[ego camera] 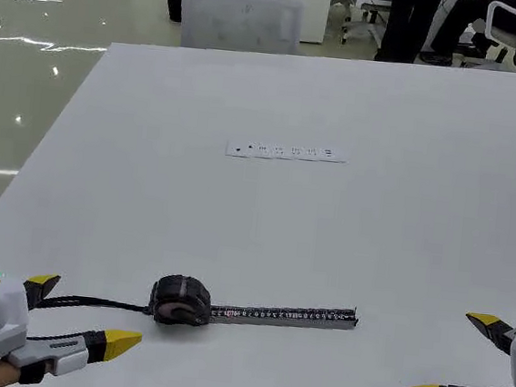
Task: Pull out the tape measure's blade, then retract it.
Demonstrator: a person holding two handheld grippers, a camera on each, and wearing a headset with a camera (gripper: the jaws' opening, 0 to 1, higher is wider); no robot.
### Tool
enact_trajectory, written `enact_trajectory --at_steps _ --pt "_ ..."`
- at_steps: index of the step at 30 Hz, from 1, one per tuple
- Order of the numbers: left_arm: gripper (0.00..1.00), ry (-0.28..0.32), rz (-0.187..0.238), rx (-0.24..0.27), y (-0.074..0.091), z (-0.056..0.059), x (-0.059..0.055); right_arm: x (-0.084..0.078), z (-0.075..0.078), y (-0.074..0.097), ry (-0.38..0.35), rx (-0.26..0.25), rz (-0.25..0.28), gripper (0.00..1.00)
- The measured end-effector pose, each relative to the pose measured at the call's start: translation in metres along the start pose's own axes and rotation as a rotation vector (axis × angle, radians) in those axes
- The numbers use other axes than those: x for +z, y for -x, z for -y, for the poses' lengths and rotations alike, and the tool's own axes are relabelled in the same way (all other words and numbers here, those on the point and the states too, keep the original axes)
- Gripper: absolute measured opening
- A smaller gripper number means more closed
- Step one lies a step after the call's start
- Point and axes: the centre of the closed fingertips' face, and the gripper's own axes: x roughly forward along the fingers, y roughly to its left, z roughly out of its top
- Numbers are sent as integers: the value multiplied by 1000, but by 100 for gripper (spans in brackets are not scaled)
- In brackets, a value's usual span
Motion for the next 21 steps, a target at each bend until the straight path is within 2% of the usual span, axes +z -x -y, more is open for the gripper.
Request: enact_trajectory --at_steps 4,7,11,14,18,21 --pt "100 -12 -4 9 0 1 0 -1 0 1 -4 8 0 100" --pt "100 -13 -3 20 -1 -1 0 -1 -3 3 55 28 -22 100" --pt "100 21 -12 27 -2 -1 -2 0 0 4 54 38 -28 99" --pt "100 22 -13 32 -3 0 0 2 1 3 66 49 -40 99" --pt "100 -15 -56 44 -10 9 5 9 4 0 93 63 -44 99" --pt "100 -26 -59 45 -20 19 16 15 6 -1 110 81 -56 98"
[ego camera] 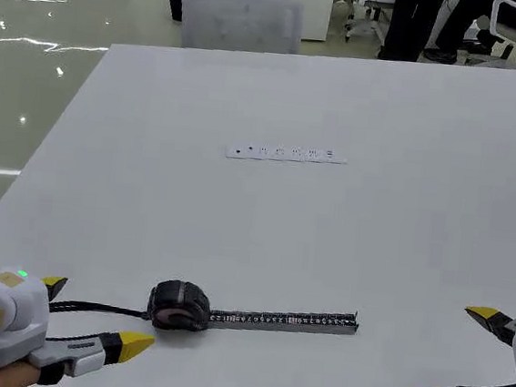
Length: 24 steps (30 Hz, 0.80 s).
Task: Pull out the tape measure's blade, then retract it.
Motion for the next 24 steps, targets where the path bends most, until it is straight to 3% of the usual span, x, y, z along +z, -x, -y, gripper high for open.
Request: enact_trajectory --at_steps 4,6,9,12,14,15,17,20,24 --pt "100 67 17 12 -13 9 12 8 2 -1 55 49 -27 98" --pt "100 101 0 42 -21 10 8 7 7 -2 120 48 -84 98" --pt "100 135 -13 62 -32 17 0 12 5 -7 144 90 -99 97" --pt "100 127 -26 72 -39 24 -6 14 4 -14 175 117 -130 95" --pt "100 236 -20 52 -42 33 -5 17 0 -19 203 129 -147 94" --pt "100 256 -21 67 -42 32 -4 19 -2 -20 206 140 -155 93" --pt "100 225 -12 97 -44 31 -1 23 -1 -25 266 143 -170 90" --pt "99 186 5 156 -46 26 3 28 -3 -33 272 173 -191 89" --pt "100 151 20 189 -54 25 3 35 -4 -44 317 218 -213 85"
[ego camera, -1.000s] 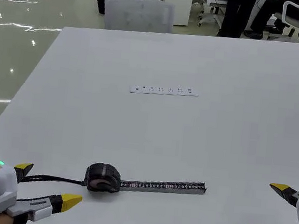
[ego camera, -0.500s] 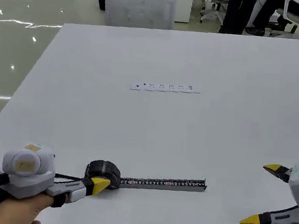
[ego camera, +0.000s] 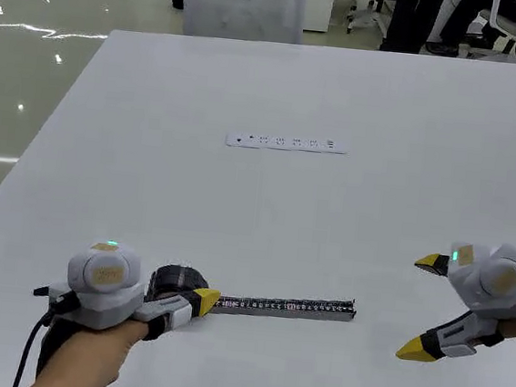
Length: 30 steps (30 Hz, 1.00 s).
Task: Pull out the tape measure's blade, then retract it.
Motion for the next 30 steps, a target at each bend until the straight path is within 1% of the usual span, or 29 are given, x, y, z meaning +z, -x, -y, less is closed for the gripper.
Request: enact_trajectory --at_steps 1,2,3,4,5,6,7,8,9,10,12,13,15,17,19,20,21,22,24,26,28,30 --pt "100 -1 9 1 -1 0 0 2 0 -2 6 11 -5 84" --pt "100 14 24 -3 -2 1 0 4 1 -4 13 20 -8 85" --pt "100 60 26 -18 -3 4 -2 6 1 -8 18 32 -17 85" --pt "100 54 26 -23 -3 4 -5 7 1 -10 18 50 -25 85" --pt "100 36 25 -27 -4 4 -9 9 0 -14 24 79 -26 85" --pt "100 23 15 -26 -4 3 -12 10 0 -18 33 89 -25 85" --pt "100 28 0 -26 -5 2 -14 11 2 -21 43 94 -25 85" --pt "100 34 10 -19 -4 0 -10 12 2 -26 52 105 -37 84" --pt "100 19 32 -3 -5 -3 -5 14 1 -30 56 116 -40 84" --pt "100 -21 64 5 -5 -6 3 14 1 -37 60 129 -41 85" --pt "100 -11 67 7 -5 -5 4 11 -1 -45 76 160 -60 84" --pt "100 -6 78 8 -5 -5 6 9 -1 -50 86 173 -69 83" --pt "100 -15 84 5 -6 -4 7 7 0 -56 89 188 -83 79" --pt "100 -22 84 2 -7 -3 7 6 2 -61 91 193 -83 75" --pt "100 -31 80 -11 -8 0 6 3 3 -65 73 202 -85 70" --pt "100 -38 74 -17 -9 3 4 2 2 -67 73 211 -79 66" --pt "100 -47 70 -19 -10 4 3 1 2 -69 74 212 -80 60" --pt "100 -53 68 -22 -11 5 3 0 3 -72 78 208 -85 57" --pt "100 -60 64 -30 -12 8 1 -3 3 -77 79 207 -92 53" --pt "100 -57 48 -36 -13 10 -3 -4 1 -82 63 205 -91 50" --pt "100 -56 45 -40 -14 10 -5 -7 0 -87 93 208 -110 45" --pt "100 -63 44 -41 -15 10 -5 -7 -2 -91 105 215 -119 41"
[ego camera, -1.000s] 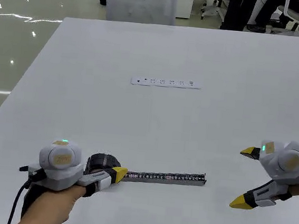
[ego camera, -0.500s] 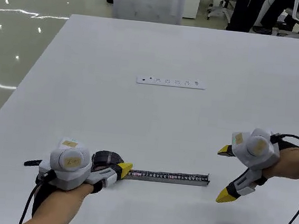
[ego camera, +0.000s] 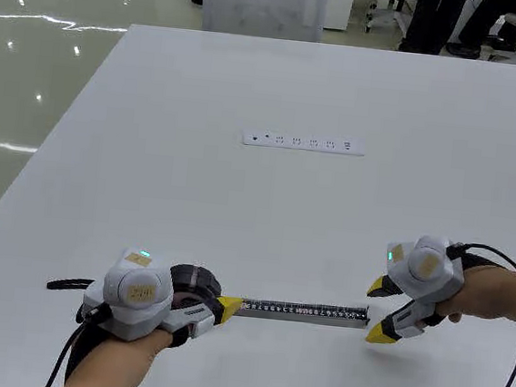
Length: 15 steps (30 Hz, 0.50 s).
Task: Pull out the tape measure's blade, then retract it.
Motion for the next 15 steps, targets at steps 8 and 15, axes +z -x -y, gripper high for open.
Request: enact_trajectory --at_steps 8,15 --pt "99 70 -7 13 -1 -10 -5 3 -2 -7 20 -3 3 30" --pt "98 76 -6 17 -1 -10 -4 4 -3 -14 -27 4 7 19"
